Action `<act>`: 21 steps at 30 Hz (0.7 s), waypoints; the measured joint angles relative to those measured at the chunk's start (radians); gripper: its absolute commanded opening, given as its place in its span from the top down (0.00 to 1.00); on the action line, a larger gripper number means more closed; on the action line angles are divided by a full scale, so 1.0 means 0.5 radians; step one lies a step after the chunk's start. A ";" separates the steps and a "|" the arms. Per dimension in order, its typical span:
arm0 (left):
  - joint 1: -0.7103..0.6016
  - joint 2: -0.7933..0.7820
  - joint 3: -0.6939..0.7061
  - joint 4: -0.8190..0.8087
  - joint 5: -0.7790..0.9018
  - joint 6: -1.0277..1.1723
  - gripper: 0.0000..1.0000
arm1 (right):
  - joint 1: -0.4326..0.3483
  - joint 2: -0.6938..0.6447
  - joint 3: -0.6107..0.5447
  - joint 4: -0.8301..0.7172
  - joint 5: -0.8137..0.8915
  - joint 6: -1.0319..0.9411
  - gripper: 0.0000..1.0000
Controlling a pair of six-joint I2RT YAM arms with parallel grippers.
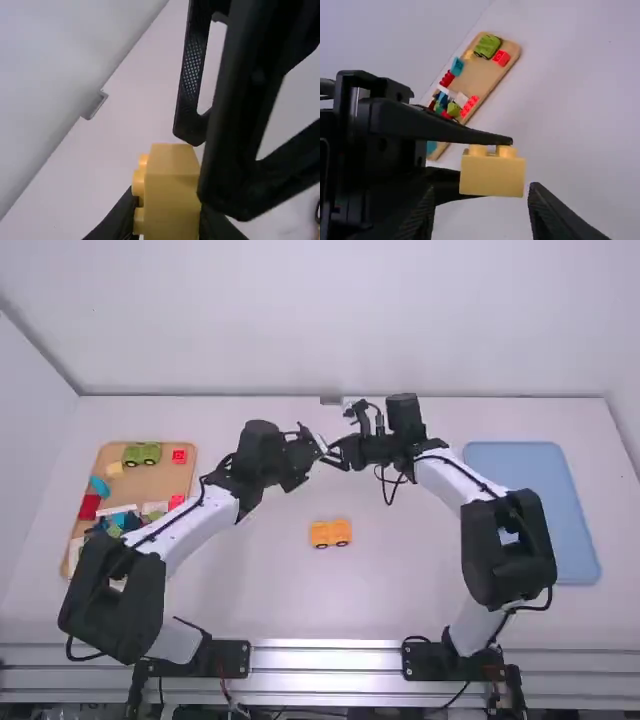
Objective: Assemble lego blocks to make yellow taxi
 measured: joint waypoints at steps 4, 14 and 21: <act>-0.006 0.000 0.000 -0.007 0.049 0.001 0.98 | 0.008 0.000 0.000 -0.002 0.037 -0.002 0.45; -0.022 0.000 0.000 0.000 0.084 0.001 0.98 | 0.032 0.000 0.000 0.006 0.056 0.000 0.55; -0.025 0.002 0.000 0.002 0.087 0.000 0.98 | 0.037 0.000 0.000 0.005 0.057 0.006 0.58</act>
